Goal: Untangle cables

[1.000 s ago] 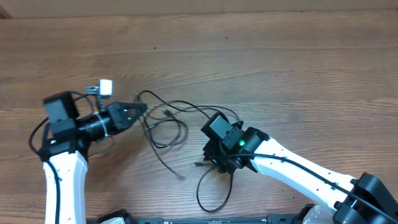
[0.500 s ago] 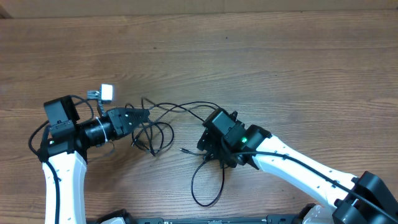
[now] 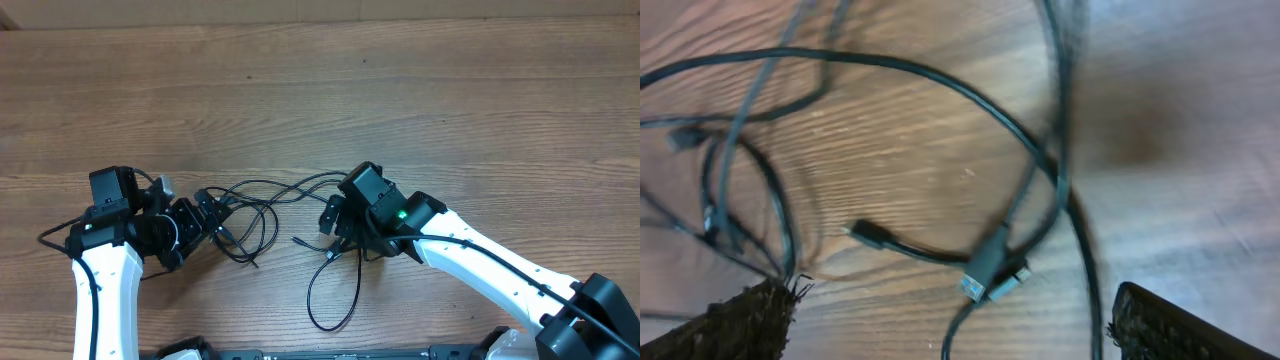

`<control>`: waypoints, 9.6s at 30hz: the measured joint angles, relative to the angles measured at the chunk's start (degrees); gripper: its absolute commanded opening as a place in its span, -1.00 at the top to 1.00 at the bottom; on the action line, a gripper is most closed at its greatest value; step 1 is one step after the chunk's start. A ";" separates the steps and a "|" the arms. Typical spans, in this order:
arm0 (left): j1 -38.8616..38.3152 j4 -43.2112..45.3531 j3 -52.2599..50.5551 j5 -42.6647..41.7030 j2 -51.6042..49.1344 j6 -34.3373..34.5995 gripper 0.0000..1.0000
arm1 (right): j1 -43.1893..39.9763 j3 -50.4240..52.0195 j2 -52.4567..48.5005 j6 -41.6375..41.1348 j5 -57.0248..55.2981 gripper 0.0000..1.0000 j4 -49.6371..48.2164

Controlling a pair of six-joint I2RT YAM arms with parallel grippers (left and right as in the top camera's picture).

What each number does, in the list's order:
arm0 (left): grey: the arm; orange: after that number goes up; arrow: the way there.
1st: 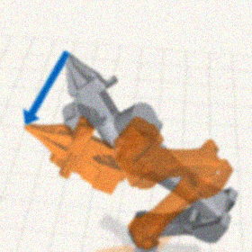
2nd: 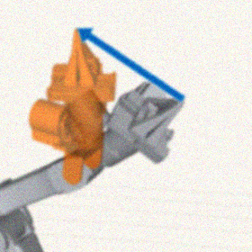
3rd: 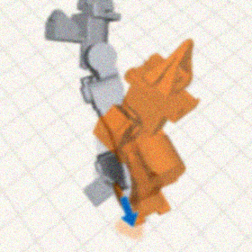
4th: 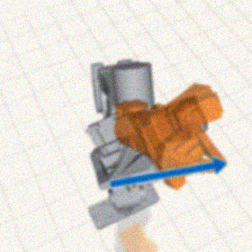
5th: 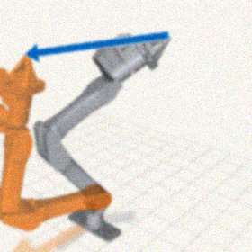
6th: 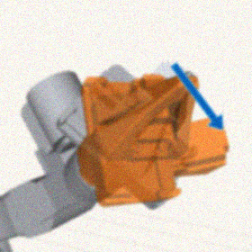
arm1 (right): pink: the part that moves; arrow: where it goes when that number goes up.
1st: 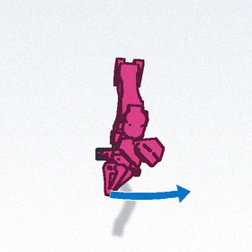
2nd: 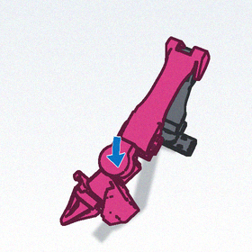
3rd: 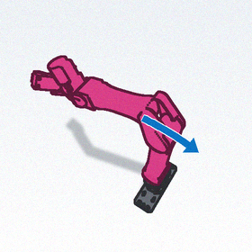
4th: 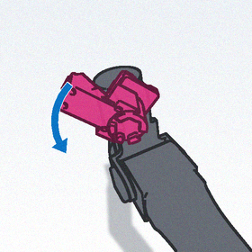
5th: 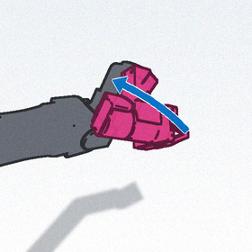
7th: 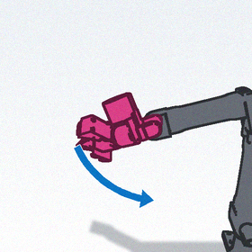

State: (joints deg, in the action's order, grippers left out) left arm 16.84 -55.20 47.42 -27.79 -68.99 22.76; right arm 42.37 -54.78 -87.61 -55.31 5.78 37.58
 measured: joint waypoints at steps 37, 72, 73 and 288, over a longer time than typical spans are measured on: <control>-3.37 -0.72 0.00 3.65 0.00 4.15 -0.99 | -1.51 0.09 -15.37 79.76 -18.47 0.00 -31.28; -3.37 -0.70 0.00 3.89 0.00 4.15 -0.99 | -2.16 -1.55 -20.50 74.03 -18.23 0.92 -29.49; -3.37 -0.70 0.00 3.87 0.00 4.15 -0.99 | -2.16 -1.84 -20.13 73.13 -18.16 0.92 -28.63; -36.61 28.22 0.22 21.22 -25.05 30.56 -0.11 | -74.77 -37.42 -19.28 47.78 -31.23 -1.00 5.70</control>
State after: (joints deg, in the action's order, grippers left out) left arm -19.77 -26.98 47.64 -6.57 -94.04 53.32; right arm -32.40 -92.20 -106.89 -7.53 -25.45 43.29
